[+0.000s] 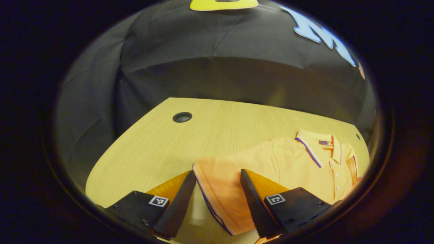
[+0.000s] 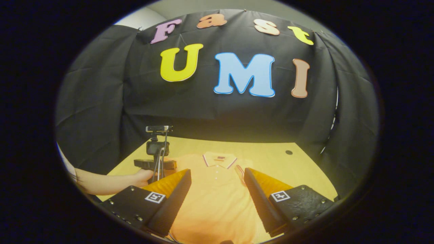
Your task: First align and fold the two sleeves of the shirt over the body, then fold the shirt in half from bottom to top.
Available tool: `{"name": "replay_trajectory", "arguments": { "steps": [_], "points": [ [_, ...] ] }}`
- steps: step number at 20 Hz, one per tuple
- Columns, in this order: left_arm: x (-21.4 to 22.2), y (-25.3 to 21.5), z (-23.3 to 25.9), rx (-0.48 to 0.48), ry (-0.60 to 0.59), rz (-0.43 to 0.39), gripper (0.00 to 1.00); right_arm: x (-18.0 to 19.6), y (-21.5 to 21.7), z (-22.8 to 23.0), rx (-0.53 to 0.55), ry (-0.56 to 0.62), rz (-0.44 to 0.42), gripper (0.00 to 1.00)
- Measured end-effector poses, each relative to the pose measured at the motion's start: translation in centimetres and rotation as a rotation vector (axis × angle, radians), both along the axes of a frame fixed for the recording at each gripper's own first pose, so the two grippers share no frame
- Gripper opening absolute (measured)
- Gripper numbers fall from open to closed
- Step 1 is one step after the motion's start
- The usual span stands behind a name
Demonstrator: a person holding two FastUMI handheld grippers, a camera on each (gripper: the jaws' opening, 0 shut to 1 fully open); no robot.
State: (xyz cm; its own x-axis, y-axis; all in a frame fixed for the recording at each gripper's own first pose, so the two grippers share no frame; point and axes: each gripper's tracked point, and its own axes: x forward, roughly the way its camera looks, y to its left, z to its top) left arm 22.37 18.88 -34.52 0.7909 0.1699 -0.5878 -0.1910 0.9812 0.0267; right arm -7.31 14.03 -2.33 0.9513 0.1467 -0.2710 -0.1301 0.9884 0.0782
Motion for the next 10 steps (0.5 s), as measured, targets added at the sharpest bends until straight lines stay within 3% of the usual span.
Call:
{"name": "replay_trajectory", "arguments": {
  "steps": [2,4,6,7,10],
  "points": [
    [0.2,-0.3,0.0,0.006,0.004,-0.017,0.75,0.2,-0.6,-0.2,0.006,0.003,-0.009,0.96],
    [0.4,-0.6,-0.1,0.005,0.001,-0.029,0.71,0.4,-1.1,-0.7,0.011,0.015,-0.014,0.97],
    [0.6,-0.7,-0.1,-0.003,-0.010,-0.018,0.32,0.6,-1.4,-1.0,0.018,0.026,-0.018,0.96],
    [0.6,-0.8,-0.2,0.005,-0.008,-0.038,0.30,0.7,-1.6,-1.2,0.019,0.029,-0.022,0.96],
    [1.0,-1.6,0.0,0.028,0.003,-0.074,0.09,1.0,-2.0,-1.4,0.021,0.037,-0.023,0.97]
  ]
}}
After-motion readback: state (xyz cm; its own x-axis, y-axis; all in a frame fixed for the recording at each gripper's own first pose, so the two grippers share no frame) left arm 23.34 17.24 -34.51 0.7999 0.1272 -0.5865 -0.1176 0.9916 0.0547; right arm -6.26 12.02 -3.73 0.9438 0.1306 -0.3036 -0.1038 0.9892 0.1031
